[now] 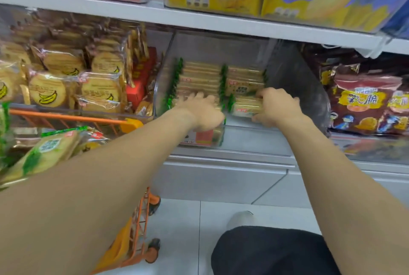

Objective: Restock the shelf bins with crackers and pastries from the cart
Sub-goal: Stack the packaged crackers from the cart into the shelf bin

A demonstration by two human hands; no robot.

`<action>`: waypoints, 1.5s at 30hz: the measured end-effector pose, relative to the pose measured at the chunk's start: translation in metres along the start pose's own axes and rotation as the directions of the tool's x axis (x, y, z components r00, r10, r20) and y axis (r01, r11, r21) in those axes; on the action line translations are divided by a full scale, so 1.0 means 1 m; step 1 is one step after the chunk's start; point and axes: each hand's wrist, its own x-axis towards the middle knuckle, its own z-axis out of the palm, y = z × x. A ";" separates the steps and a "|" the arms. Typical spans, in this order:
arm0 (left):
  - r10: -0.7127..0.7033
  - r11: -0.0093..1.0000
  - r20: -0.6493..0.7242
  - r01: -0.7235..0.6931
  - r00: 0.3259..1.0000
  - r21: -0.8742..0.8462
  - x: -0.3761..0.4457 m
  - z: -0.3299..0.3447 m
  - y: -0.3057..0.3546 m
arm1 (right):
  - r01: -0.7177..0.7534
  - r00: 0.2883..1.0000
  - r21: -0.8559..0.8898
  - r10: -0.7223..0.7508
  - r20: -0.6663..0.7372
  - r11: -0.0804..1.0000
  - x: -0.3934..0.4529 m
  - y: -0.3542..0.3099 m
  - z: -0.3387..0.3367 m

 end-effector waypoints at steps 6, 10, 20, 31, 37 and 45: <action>0.003 1.000 0.015 -0.003 1.000 0.003 0.009 0.005 -0.005 | -0.013 0.998 -0.046 0.016 0.057 0.999 0.036 -0.013 0.001; 0.001 1.000 0.005 -0.001 1.000 -0.003 0.014 0.008 -0.009 | 0.017 0.997 -0.109 -0.009 0.071 0.994 0.053 -0.020 -0.011; 0.006 1.000 -0.008 -0.006 1.000 0.007 0.011 0.008 -0.007 | -0.200 0.974 -0.013 0.200 0.108 0.980 0.068 -0.026 0.008; 0.020 0.999 -0.070 -0.018 0.997 0.040 0.009 0.009 -0.006 | -0.211 0.977 0.088 0.212 0.001 0.973 0.065 -0.026 0.006; -0.020 0.999 -0.063 0.018 0.998 -0.039 0.000 0.002 -0.002 | -0.009 0.959 0.117 0.042 -0.280 0.993 0.034 -0.024 -0.014; 0.072 0.992 -0.462 -0.110 0.884 -0.055 -0.052 -0.026 -0.001 | 0.273 0.905 0.499 -0.044 -0.423 0.822 -0.045 -0.064 -0.046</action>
